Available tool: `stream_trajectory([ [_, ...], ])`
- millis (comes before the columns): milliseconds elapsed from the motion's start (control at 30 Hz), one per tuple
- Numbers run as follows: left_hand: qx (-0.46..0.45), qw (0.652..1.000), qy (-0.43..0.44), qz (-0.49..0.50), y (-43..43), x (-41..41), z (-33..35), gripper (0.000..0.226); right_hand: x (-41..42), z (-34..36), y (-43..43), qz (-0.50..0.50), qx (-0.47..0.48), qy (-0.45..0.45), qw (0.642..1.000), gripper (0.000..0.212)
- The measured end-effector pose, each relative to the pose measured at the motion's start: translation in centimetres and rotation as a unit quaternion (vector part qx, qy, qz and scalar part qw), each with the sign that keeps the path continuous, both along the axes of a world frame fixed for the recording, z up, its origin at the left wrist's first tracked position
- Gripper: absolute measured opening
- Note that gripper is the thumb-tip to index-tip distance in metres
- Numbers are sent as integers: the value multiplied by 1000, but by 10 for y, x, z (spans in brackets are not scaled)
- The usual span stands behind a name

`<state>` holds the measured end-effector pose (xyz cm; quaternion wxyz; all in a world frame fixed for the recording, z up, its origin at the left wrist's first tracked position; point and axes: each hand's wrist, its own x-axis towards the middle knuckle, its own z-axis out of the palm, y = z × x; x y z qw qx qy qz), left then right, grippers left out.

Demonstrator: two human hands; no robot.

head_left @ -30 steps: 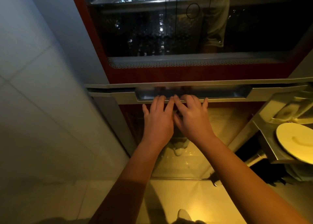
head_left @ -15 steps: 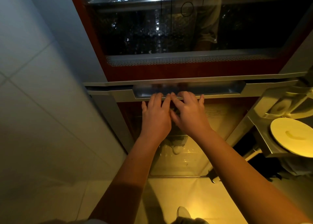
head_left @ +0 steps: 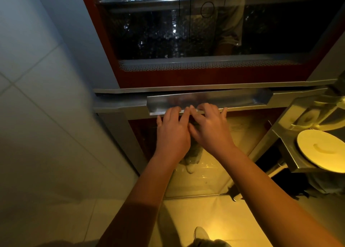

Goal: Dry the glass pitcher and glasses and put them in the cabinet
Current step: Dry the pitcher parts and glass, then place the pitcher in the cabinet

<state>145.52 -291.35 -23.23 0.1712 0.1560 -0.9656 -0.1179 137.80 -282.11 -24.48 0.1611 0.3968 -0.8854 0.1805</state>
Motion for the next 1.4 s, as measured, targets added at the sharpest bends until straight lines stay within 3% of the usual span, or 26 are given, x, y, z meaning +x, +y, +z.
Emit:
stream_trajectory([
  [233,-18,1000,-23,4,42,46,-2,63,28,-9,28,34,-37,25,998,41],
  [300,-42,998,-52,13,47,60,-1,66,43,-9,28,48,-28,23,998,44],
  [433,-89,996,-27,8,56,94,-1,75,67,-10,34,28,-14,10,999,55],
  [900,-123,992,31,-22,85,175,14,57,126,-4,63,3,24,-10,1000,56],
  [1400,-130,988,72,-33,135,198,49,49,156,6,133,1,40,2,999,52],
])
